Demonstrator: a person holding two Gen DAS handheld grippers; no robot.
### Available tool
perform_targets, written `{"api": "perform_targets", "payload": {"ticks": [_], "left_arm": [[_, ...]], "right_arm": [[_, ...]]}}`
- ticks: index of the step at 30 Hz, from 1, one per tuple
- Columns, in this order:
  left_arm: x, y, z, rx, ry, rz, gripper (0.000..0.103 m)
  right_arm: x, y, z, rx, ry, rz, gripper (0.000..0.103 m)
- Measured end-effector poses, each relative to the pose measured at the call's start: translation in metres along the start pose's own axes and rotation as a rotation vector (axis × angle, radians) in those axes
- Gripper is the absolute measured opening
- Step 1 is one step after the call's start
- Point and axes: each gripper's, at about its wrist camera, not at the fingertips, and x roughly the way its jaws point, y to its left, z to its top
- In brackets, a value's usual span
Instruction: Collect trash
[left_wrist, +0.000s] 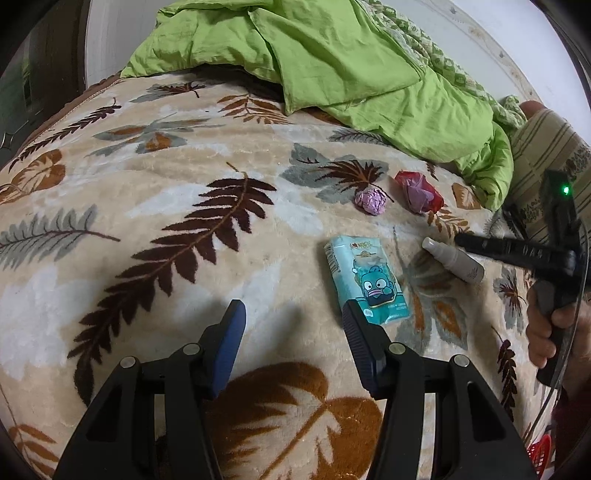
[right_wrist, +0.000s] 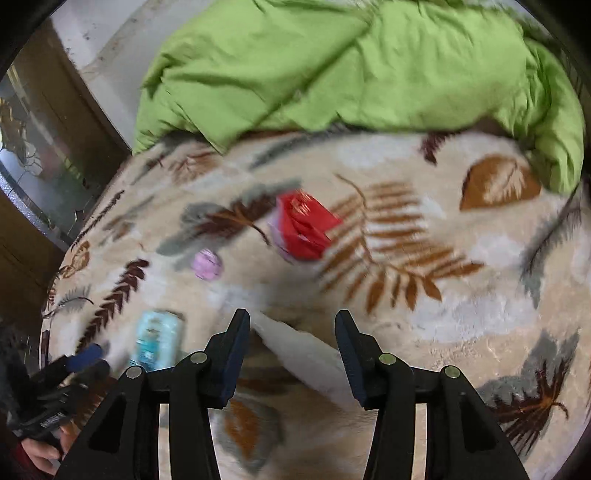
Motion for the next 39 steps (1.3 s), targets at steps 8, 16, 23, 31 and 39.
{"api": "perform_targets", "payload": {"ticks": [8, 16, 23, 31, 39], "left_arm": [[0.008, -0.011, 0.008, 0.019, 0.005, -0.043, 0.053], [0.039, -0.045, 0.021, 0.067, 0.070, -0.086, 0.071], [0.063, -0.068, 0.018, 0.145, 0.066, 0.060, 0.075], [0.057, -0.049, 0.021, 0.113, 0.018, 0.048, 0.034], [0.017, -0.045, 0.001, 0.130, -0.042, 0.031, 0.031]], "right_arm": [[0.020, 0.043, -0.038, -0.237, 0.120, -0.114, 0.043], [-0.006, 0.054, -0.076, -0.062, 0.002, -0.218, 0.031], [-0.038, 0.072, -0.114, 0.108, -0.117, -0.196, 0.031], [-0.047, 0.088, -0.122, 0.124, -0.165, -0.178, 0.032], [-0.067, 0.121, -0.135, 0.045, -0.247, -0.233, 0.032]]}}
